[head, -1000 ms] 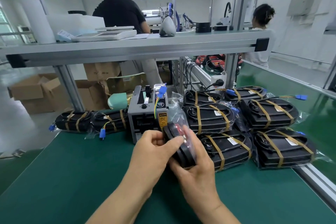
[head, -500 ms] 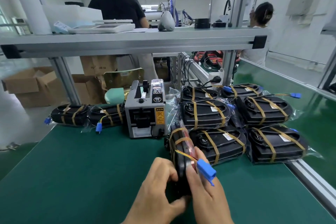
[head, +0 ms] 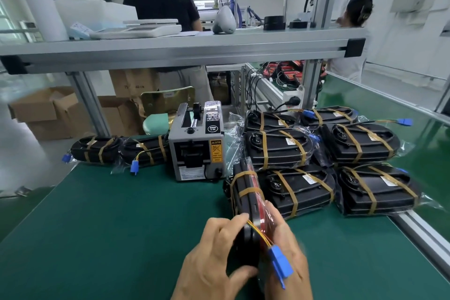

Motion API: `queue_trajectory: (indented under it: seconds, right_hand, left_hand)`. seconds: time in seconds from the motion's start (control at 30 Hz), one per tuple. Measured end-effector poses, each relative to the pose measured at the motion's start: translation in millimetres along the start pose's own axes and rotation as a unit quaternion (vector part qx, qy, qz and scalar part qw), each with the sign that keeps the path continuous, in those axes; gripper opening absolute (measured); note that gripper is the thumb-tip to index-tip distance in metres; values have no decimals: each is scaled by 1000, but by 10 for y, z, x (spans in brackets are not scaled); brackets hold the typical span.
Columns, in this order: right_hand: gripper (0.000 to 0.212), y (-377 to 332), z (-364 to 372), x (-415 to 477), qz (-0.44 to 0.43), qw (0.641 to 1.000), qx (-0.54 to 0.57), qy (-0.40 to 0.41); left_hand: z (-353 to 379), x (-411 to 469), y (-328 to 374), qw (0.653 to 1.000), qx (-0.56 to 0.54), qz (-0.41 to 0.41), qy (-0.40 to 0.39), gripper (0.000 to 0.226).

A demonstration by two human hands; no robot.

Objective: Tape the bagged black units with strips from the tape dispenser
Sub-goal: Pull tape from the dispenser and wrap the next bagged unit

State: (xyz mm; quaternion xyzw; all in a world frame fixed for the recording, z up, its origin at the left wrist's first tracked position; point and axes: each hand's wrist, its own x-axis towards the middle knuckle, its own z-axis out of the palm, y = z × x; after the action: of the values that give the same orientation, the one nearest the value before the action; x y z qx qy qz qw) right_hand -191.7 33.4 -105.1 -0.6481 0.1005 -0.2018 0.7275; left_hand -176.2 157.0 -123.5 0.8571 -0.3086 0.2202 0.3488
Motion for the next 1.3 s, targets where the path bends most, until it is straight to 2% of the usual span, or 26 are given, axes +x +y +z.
queue_trajectory:
  seconds: [0.03, 0.07, 0.13, 0.2, 0.3, 0.4, 0.43, 0.47, 0.5, 0.57, 0.6, 0.63, 0.7, 0.8, 0.9, 1.13, 1.23, 1.3]
  right_hand:
    - [24, 332, -87, -43, 51, 998, 26, -17]
    - [32, 271, -113, 14, 12, 998, 42, -38]
    - [41, 403, -170, 14, 27, 997, 58, -52]
    - [47, 387, -143, 37, 27, 992, 92, -87]
    - [42, 420, -125, 20, 25, 993, 91, -71]
    - [41, 372, -146, 34, -7, 998, 61, -30]
    - [41, 367, -166, 45, -12, 998, 54, -25]
    - [40, 356, -178, 58, -12, 999, 47, -15]
    - [39, 353, -184, 66, -17, 999, 41, -16]
    - [37, 378, -179, 78, -26, 999, 37, -18]
    - [38, 381, -171, 79, -22, 999, 37, -22]
    - [41, 385, -162, 75, -17, 999, 39, -24]
    - [41, 372, -154, 85, -8, 998, 54, -30]
    - [42, 357, -147, 95, 4, 996, 73, -40]
    - [42, 344, -133, 94, 12, 994, 96, -48]
    - [49, 387, -139, 99, 14, 990, 126, -57]
    - [51, 416, -154, 104, 11, 990, 128, -60]
    - [52, 422, -176, 116, 15, 989, 134, -61]
  left_hand:
    - [-6, 17, 3, 1000, -16, -13, -8, 88]
    - [5, 22, -22, 1000, -11, -13, 2, 76]
    - [1, 35, -36, 1000, 23, -1, 9, 48]
    - [23, 28, -65, 999, 39, -2, 8, 33]
    - [4, 24, -147, 999, 24, -7, -30, 30]
    - [-167, 70, -279, 983, -10, 16, -185, 26]
    - [-261, 102, -330, 968, -47, 6, -245, 34]
    - [-357, 144, -374, 956, -106, -17, -272, 47]
    - [-439, 204, -389, 952, -163, -61, -254, 56]
    - [-520, 399, -440, 949, -238, -188, -89, 59]
    - [-519, 540, -505, 927, -263, -267, 5, 47]
    - [-502, 701, -596, 891, -285, -343, 78, 31]
    - [-457, 1035, -819, 809, -340, -457, 146, 11]
    - [-384, 1373, -1056, 702, -419, -550, 171, 10]
    - [-299, 1497, -1145, 650, -448, -592, 162, 20]
    - [-117, 1654, -1140, 585, -480, -618, 216, 24]
    - [-50, 1639, -1125, 578, -491, -599, 257, 26]
    - [-72, 1562, -1056, 597, -495, -570, 272, 23]
